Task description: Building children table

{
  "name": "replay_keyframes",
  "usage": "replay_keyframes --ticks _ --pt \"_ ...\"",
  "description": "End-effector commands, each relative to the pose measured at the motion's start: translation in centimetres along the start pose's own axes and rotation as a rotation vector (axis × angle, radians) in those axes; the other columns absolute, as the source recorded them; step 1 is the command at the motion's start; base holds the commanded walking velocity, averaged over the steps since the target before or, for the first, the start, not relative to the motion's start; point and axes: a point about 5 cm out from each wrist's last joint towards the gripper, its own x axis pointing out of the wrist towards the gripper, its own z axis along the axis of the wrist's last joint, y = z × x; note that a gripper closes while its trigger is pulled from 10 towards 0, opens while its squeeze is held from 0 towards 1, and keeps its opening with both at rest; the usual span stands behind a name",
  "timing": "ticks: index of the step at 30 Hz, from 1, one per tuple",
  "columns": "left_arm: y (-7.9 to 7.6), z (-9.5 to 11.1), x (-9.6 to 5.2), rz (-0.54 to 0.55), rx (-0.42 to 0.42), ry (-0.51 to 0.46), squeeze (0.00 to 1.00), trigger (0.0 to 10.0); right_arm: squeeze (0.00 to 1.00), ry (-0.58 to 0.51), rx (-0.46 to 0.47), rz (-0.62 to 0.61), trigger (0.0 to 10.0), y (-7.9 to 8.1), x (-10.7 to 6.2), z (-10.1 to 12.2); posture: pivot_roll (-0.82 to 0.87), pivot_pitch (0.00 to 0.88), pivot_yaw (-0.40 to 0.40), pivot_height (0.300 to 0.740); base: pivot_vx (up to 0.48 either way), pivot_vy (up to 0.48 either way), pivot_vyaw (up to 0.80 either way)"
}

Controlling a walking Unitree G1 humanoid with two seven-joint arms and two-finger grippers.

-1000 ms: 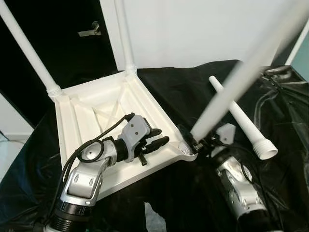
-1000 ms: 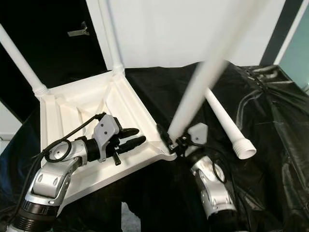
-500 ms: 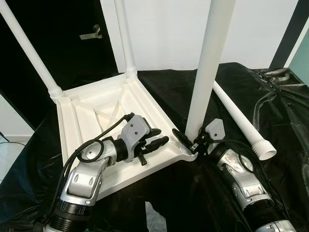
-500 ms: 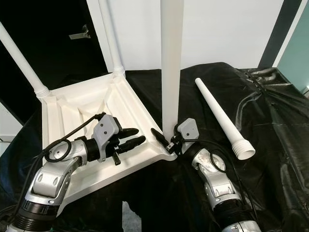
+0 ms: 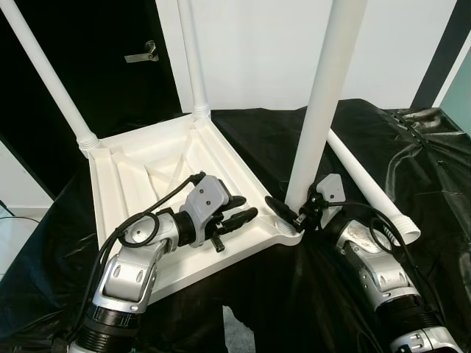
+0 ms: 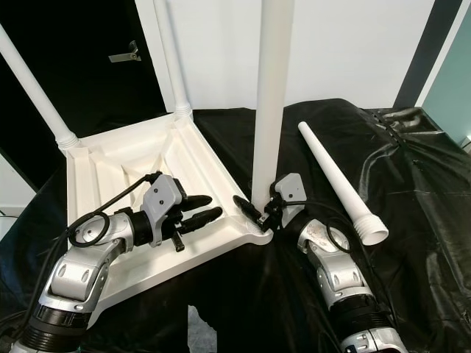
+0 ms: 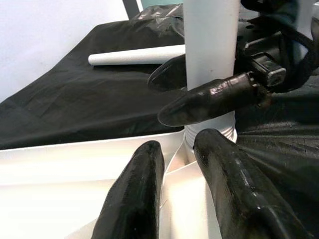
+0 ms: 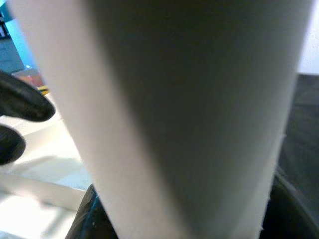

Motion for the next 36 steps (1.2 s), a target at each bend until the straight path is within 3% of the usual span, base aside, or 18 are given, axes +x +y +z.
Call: replay_keyframes --ticks 1,16,22,24,25,28,32,36 --pt "0.6 0.1 0.0 0.100 0.013 -0.001 0.00 10.0 0.00 0.267 0.160 -0.042 10.0 0.2 -2.0 -5.5 0.04 0.000 0.077 0.740 0.000 0.000 0.00" --pt "0.5 0.1 -0.2 0.101 0.012 0.000 0.00 10.0 0.00 0.296 0.094 -0.036 10.0 0.5 -1.6 -5.2 0.05 0.000 0.062 0.740 0.000 0.000 0.00" --pt "-0.3 -0.4 -0.3 0.090 0.005 0.010 0.00 10.0 0.00 0.154 0.069 -0.252 10.0 1.7 -0.5 -3.9 0.06 0.000 0.056 0.740 0.000 0.000 0.00" --pt "-0.5 -0.5 -0.3 0.086 0.001 0.012 0.00 10.0 0.00 0.092 0.089 -0.386 10.0 2.4 -0.1 -3.2 0.06 0.000 0.055 0.740 0.000 0.000 0.00" --pt "-0.5 -0.5 -0.3 0.086 0.001 0.012 0.00 10.0 0.00 0.092 0.089 -0.386 10.0 2.4 -0.1 -3.2 0.06 0.000 0.055 0.740 0.000 0.000 0.00" --pt "-0.7 -0.7 -0.2 0.082 -0.009 0.011 0.00 10.0 0.00 0.065 0.062 -0.552 10.0 3.5 0.4 -2.5 0.06 0.000 0.053 0.740 0.000 0.000 0.00" --pt "-1.1 -1.4 0.0 0.087 -0.042 0.016 0.00 10.0 0.00 0.025 0.070 -0.534 10.0 4.9 1.2 -1.9 0.05 0.000 0.057 0.740 0.000 0.000 0.00" --pt "-1.8 -2.3 0.4 0.103 -0.078 0.012 0.00 10.0 0.00 -0.002 0.068 -0.545 10.0 4.8 1.1 -1.6 0.04 0.000 0.059 0.740 0.000 0.000 0.00"
